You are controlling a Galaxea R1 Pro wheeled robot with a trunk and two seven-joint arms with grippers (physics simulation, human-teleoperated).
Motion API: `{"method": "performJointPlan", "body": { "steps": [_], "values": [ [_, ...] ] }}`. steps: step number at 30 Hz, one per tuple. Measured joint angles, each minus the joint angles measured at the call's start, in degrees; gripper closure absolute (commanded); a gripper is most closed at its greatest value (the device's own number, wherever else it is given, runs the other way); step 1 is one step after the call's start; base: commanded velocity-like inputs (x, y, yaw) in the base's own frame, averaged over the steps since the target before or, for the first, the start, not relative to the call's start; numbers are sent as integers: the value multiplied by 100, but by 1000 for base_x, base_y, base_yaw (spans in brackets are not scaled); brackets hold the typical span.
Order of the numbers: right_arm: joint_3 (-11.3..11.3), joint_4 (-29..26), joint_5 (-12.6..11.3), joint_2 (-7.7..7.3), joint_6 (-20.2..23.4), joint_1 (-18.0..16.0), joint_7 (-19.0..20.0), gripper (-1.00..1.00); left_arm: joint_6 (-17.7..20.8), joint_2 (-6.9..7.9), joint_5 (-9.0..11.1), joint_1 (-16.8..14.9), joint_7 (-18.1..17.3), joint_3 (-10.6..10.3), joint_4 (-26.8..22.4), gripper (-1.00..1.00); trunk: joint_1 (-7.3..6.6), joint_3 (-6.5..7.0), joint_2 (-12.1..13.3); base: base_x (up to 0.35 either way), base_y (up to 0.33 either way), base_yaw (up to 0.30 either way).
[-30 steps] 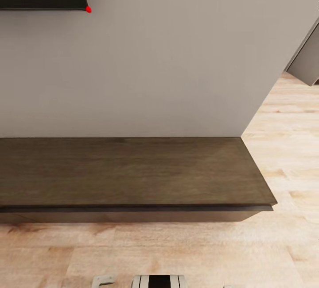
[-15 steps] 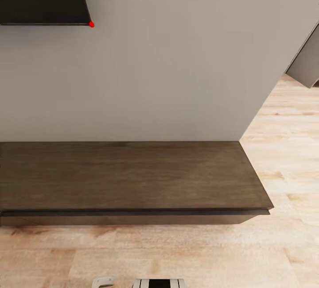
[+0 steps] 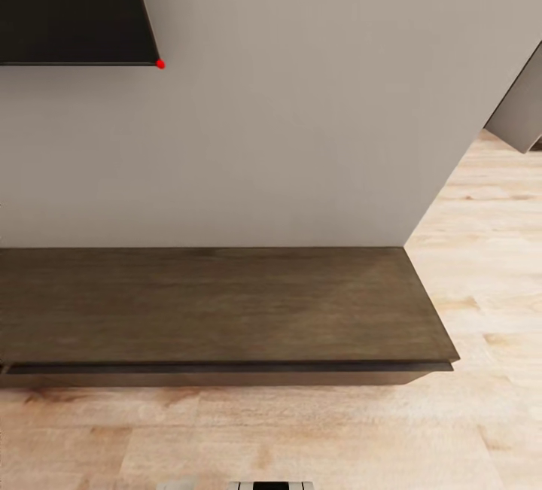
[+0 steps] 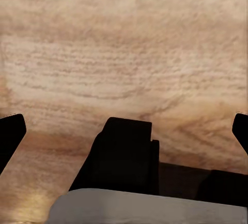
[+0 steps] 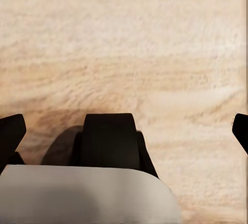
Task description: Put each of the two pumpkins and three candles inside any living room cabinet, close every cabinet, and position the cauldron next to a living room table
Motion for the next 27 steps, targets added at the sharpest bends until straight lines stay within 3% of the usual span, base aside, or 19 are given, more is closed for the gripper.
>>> {"method": "performJointPlan", "body": {
  "steps": [27],
  "values": [
    [0, -7, 7, 6, 0, 23, 9, -100, 46, -39, 0, 536, 12, 1, 16, -100, -593, 485, 1083, 0, 0, 0]
  ]
}}
